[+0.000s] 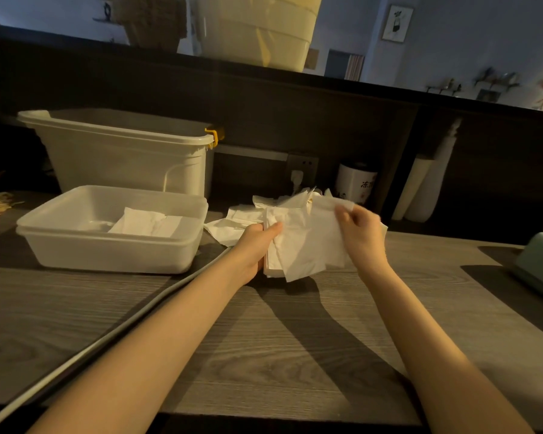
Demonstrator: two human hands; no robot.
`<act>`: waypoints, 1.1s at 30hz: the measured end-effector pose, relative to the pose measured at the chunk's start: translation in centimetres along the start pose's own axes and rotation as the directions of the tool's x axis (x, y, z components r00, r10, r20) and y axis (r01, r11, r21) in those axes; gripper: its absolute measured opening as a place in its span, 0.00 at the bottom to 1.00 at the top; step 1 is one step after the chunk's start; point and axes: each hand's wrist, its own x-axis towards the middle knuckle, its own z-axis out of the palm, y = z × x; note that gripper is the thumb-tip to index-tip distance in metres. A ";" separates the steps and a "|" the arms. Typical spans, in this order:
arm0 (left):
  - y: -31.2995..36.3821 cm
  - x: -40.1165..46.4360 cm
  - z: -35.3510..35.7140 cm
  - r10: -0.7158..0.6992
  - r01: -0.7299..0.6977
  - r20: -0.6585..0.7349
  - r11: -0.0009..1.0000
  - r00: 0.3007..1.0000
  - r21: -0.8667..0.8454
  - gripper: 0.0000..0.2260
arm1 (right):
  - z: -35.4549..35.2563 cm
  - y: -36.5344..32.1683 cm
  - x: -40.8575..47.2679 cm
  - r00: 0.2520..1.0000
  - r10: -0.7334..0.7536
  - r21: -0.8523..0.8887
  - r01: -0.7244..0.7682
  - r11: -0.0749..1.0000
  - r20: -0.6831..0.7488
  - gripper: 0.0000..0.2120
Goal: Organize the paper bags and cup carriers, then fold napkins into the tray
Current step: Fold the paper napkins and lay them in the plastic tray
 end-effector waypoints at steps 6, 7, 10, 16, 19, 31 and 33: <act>0.0 0.1 -0.1 -0.028 0.032 -0.060 0.998 0.998 0.051 0.15 | -1.2 -0.6 0.7 0.983 -0.051 0.146 0.077 0.986 -0.177 0.09; 0.0 0.1 -0.1 -0.041 0.044 -0.058 0.998 0.997 0.048 0.15 | -1.0 -0.6 0.6 0.992 -0.038 0.166 0.057 0.984 -0.116 0.10; 0.2 -0.1 0.1 -0.074 0.074 -0.017 0.997 0.997 -0.016 0.14 | 0.2 -0.6 0.1 0.997 -0.042 0.067 0.038 0.997 0.061 0.10; 0.2 -0.6 0.5 -0.042 0.053 0.139 0.996 0.989 -0.073 0.14 | 1.8 0.3 -0.4 0.977 -0.058 -0.202 0.100 0.974 0.204 0.09; 0.4 -0.7 0.4 -0.063 0.083 0.182 0.991 0.981 -0.102 0.14 | 2.0 0.8 -0.4 0.982 -0.036 -0.227 0.079 0.971 0.186 0.13; 0.0 -0.1 0.2 -0.010 0.010 0.037 1.000 0.999 0.007 0.16 | 1.1 1.4 0.2 0.963 0.116 -0.215 -0.063 0.975 0.243 0.16; 0.0 -0.1 0.3 -0.020 0.021 0.019 1.000 1.000 -0.018 0.16 | 1.1 1.5 0.1 0.963 0.102 -0.211 -0.049 0.976 0.250 0.14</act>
